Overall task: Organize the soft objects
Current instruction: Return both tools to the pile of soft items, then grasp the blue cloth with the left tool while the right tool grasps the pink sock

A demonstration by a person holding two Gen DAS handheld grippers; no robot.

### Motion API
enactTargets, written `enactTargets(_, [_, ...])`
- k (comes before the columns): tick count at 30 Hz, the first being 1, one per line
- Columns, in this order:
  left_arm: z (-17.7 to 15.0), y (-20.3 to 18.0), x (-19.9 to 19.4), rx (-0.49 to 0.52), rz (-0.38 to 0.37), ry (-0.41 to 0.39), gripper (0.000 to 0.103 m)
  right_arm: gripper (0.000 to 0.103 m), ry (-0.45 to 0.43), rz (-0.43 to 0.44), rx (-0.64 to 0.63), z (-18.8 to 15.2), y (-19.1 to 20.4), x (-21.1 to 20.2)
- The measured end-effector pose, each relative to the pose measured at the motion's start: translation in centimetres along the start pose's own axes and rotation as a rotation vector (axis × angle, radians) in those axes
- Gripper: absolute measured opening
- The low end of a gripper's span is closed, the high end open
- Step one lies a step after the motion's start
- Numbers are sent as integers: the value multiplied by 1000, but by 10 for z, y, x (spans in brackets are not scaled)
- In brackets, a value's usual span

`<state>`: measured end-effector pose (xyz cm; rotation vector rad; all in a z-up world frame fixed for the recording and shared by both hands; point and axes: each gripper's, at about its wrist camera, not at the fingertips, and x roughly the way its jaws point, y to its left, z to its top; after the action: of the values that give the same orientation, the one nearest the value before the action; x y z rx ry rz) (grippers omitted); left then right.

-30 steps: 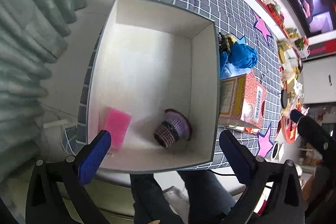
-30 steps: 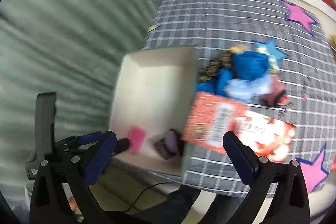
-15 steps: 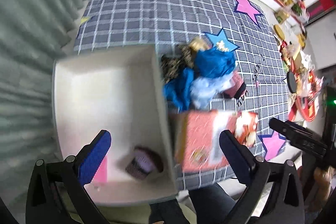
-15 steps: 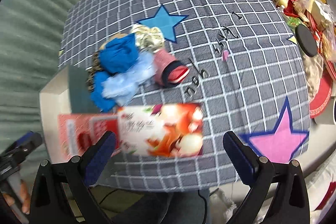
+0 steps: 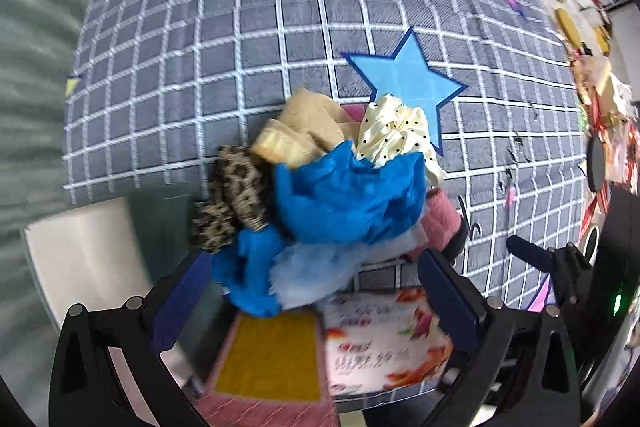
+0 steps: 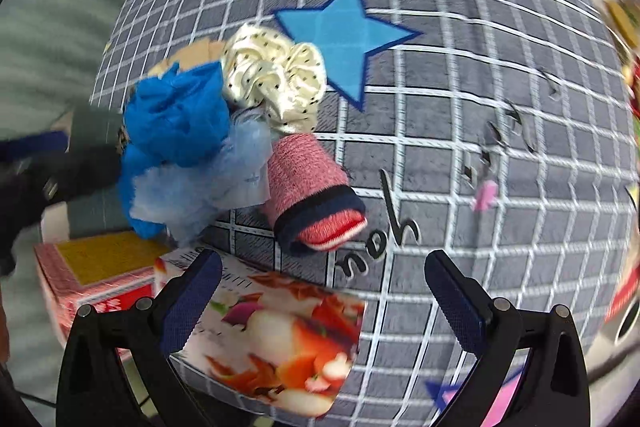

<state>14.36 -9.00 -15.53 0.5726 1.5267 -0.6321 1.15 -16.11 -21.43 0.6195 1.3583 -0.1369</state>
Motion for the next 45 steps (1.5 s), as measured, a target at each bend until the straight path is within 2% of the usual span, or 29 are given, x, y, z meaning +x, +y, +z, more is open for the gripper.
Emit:
enactTargets(3, [12, -7, 17, -28, 11, 40, 102, 102, 2, 22, -74, 5, 1, 10])
enactTargets(7, [23, -14, 33, -34, 43, 38, 101, 102, -12, 60, -149, 14, 3, 24])
enactTargets(8, [26, -15, 37, -35, 48, 41, 99, 101, -17, 75, -153, 16, 3, 27])
enactTargets(9, [28, -15, 40, -35, 54, 46, 87, 98, -14, 89, -153, 18, 2, 31])
enactTargets(10, [30, -16, 44, -32, 58, 60, 69, 79, -3, 101, -149, 20, 1, 35])
enactTargets(11, [31, -16, 48, -33, 51, 78, 61, 58, 21, 104, -138, 22, -2, 40])
enactTargets(12, [32, -17, 52, -38, 33, 95, 47, 55, 18, 88, -127, 22, -4, 41])
enactTargets(14, [33, -19, 55, -42, 24, 96, 41, 33, 37, 126, -101, 23, -10, 39])
enactTargets(18, [25, -25, 37, -9, 34, 9, 38, 33, 32, 166, -25, 17, -34, 26])
enactTargets(22, [19, -30, 3, 22, 53, -97, 38, 33, -5, 220, 123, 6, -70, 4])
enactTargets(27, [18, -33, -28, 44, 21, -188, 38, 33, -29, 221, 233, -5, -98, -14])
enactTargets(33, [-1, -59, -45, 170, 39, -203, 38, 33, -65, 212, 283, -25, -115, -40])
enactTargets(37, [-26, -80, -43, 271, 18, -194, 38, 33, -69, 196, 328, -36, -128, -47])
enactTargets(45, [-83, -116, -35, 466, -29, -151, 38, 33, -62, 140, 386, -76, -124, -57])
